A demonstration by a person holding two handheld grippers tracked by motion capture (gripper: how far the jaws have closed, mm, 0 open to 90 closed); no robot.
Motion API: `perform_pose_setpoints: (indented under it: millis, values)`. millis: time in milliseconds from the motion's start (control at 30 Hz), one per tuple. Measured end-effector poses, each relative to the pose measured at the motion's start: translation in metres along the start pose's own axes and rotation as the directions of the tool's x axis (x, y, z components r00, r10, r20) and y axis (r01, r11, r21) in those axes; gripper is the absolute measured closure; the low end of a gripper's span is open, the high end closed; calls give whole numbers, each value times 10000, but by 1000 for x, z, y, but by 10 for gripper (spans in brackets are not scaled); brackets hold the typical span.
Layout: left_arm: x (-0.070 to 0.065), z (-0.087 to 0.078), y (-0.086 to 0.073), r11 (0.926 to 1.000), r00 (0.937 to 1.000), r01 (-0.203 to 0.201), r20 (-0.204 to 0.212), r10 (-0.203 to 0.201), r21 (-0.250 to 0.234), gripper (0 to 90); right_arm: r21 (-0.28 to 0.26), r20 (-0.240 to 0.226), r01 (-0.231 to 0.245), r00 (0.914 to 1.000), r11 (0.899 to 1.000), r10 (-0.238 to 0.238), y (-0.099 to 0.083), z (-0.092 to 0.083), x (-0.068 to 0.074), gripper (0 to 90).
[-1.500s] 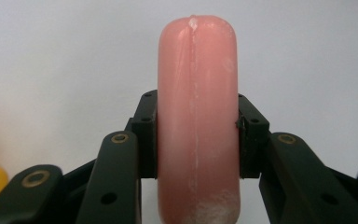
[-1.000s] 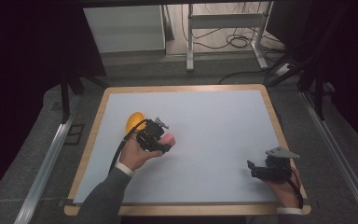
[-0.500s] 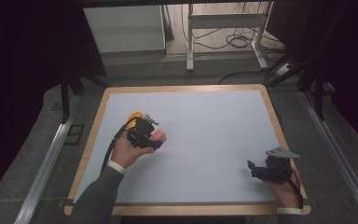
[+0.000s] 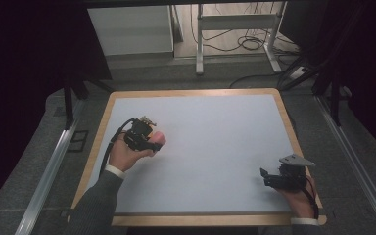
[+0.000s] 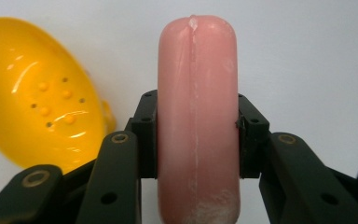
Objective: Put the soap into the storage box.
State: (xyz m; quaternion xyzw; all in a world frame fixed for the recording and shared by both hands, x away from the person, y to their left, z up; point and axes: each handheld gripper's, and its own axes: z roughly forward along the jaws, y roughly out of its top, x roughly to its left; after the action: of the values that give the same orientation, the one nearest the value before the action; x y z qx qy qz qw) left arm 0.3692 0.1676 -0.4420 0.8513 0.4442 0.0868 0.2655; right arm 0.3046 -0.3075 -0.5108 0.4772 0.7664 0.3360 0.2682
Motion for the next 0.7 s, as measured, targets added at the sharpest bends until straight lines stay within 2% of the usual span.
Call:
perform_pose_setpoints:
  millis: [400,700]
  values:
    - [18,-8,2,9997,9994,248,-248,-247,23,602,-19,26,2,10000,10000,-2,0,0,1,87]
    - [32,-9,5,9981,9973,621,-383,-620,18,602,41,32,25,10000,10000,-26,-1,2,0,88]
